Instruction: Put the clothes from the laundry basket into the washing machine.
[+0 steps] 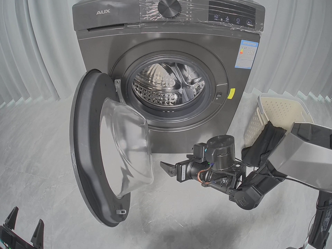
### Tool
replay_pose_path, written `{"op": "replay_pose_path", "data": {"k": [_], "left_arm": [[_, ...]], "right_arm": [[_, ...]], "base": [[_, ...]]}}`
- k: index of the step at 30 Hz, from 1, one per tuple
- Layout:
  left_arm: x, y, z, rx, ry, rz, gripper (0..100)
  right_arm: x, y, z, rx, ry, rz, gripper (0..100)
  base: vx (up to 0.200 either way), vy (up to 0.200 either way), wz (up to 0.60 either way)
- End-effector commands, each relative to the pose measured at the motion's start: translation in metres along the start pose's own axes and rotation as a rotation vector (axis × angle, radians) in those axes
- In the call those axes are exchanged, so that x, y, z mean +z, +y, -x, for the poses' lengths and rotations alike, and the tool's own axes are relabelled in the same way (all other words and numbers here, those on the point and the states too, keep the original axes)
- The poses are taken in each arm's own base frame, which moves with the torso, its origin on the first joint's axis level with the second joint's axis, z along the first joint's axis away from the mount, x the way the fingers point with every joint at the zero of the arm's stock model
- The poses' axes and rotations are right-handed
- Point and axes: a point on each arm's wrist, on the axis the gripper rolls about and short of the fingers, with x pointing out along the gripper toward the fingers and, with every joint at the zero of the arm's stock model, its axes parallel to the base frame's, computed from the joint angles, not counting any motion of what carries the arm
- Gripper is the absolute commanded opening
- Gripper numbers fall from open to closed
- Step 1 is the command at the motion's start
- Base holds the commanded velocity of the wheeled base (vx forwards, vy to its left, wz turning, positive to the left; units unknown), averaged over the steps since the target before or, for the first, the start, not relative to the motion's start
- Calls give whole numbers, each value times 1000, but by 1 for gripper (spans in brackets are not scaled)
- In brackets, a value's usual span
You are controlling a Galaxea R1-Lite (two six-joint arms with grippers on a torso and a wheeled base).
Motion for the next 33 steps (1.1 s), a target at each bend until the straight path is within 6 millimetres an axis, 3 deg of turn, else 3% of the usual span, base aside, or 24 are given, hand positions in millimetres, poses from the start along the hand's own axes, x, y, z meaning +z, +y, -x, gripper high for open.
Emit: {"op": "replay_pose_path", "data": {"k": [1, 9, 20, 26, 33], "left_arm": [[-5, 0, 0, 1, -2, 2, 100], [-5, 0, 0, 1, -2, 0, 100], [-5, 0, 0, 1, -2, 0, 100], [-5, 0, 0, 1, -2, -1, 100], [-5, 0, 0, 1, -2, -3, 100]], "right_arm": [[-10, 12, -13, 30, 13, -5, 100], [-24, 30, -38, 77, 10, -14, 100], [-18, 37, -64, 80, 14, -15, 100], [0, 48, -77, 88, 6, -68, 100], [-7, 64, -94, 66, -1, -68, 100]], "base": [[0, 0, 0], [0, 0, 0], [0, 0, 0], [0, 0, 0], [0, 0, 0]]}}
